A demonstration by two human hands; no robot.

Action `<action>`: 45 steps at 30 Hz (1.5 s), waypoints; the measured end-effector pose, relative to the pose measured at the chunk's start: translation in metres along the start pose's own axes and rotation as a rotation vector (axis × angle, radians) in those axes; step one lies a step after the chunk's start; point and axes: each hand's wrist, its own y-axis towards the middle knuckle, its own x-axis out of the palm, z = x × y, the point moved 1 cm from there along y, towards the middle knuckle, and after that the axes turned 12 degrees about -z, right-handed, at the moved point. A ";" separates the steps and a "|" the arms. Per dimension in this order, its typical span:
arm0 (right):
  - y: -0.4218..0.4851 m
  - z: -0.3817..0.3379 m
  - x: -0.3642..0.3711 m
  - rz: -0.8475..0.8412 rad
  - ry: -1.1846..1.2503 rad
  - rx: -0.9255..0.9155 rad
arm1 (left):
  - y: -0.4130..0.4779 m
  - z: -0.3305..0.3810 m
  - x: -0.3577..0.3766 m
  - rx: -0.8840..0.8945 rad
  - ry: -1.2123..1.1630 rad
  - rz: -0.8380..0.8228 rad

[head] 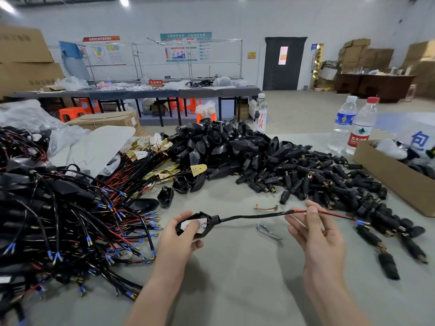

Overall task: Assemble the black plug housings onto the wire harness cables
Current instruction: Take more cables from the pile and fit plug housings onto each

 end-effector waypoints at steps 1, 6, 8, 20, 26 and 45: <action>0.000 0.000 0.000 0.003 0.000 0.004 | 0.000 0.001 0.000 0.000 0.002 0.001; 0.001 0.004 -0.001 0.000 0.044 0.056 | -0.001 0.000 -0.001 -0.005 0.026 -0.002; 0.000 0.004 -0.002 -0.027 0.076 0.109 | -0.001 0.000 -0.002 -0.006 0.048 0.018; -0.016 0.008 0.022 -0.379 0.009 0.296 | -0.032 0.001 0.030 0.583 0.953 0.016; -0.026 0.011 0.030 -0.582 -0.128 0.329 | -0.036 -0.022 0.047 0.457 0.826 -0.404; -0.010 -0.024 -0.041 0.259 -1.380 -0.173 | -0.020 -0.027 0.024 0.406 0.865 -0.175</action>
